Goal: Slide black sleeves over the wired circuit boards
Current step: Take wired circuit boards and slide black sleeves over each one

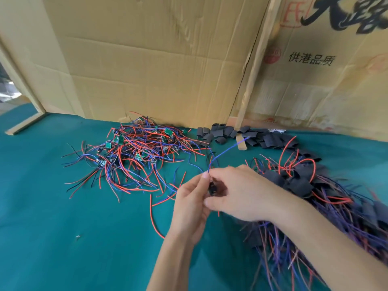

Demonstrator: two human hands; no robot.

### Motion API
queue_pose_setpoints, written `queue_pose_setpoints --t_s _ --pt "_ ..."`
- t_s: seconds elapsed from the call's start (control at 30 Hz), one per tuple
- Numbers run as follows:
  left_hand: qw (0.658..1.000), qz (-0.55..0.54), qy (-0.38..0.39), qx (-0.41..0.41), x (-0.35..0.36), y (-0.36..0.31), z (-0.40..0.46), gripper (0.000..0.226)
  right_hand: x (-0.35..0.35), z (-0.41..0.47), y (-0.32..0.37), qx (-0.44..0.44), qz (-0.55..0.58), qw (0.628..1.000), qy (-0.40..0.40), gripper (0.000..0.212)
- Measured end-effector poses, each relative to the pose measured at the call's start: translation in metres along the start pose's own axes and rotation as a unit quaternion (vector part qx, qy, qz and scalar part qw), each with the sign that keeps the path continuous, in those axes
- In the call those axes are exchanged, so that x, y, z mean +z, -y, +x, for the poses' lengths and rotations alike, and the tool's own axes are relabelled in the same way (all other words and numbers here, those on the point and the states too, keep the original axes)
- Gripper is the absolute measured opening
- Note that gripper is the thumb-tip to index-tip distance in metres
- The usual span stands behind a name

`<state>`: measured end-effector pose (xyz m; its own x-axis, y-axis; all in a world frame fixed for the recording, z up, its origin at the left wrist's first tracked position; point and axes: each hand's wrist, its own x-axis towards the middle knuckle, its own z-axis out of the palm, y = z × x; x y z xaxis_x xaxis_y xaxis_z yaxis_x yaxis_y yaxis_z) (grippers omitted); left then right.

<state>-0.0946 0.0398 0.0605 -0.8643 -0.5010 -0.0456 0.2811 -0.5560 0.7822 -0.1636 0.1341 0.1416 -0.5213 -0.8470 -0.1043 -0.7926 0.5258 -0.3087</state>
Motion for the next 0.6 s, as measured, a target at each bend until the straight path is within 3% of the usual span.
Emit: queue_pose_setpoints --t_s 0.1,0.17,0.27,0.37,0.5,0.6 --pt "1.0 0.0 -0.022 -0.022 -0.001 0.025 0.006 0.026 -0.031 0.016 -0.012 0.015 -0.066 0.988 0.14 0.038" --pt "0.999 -0.029 -0.021 -0.041 -0.002 0.034 0.009 0.024 -0.052 0.034 -0.03 0.028 -0.019 0.983 0.181 0.032" --pt "0.996 -0.068 -0.025 -0.059 -0.004 0.039 0.014 0.022 -0.071 0.071 -0.064 0.084 0.063 0.989 0.108 0.013" --pt "0.998 -0.044 -0.017 -0.046 -0.004 0.044 0.014 0.019 -0.067 0.116 -0.092 0.119 -0.016 0.993 -0.018 0.008" --pt "0.999 0.018 -0.011 -0.035 -0.003 0.05 0.016 0.023 -0.035 0.17 -0.103 0.139 -0.04 0.988 0.057 0.045" --pt "0.998 0.041 0.001 -0.038 -0.003 0.048 0.014 0.027 -0.007 0.201 -0.11 0.149 -0.073 0.985 0.055 0.058"
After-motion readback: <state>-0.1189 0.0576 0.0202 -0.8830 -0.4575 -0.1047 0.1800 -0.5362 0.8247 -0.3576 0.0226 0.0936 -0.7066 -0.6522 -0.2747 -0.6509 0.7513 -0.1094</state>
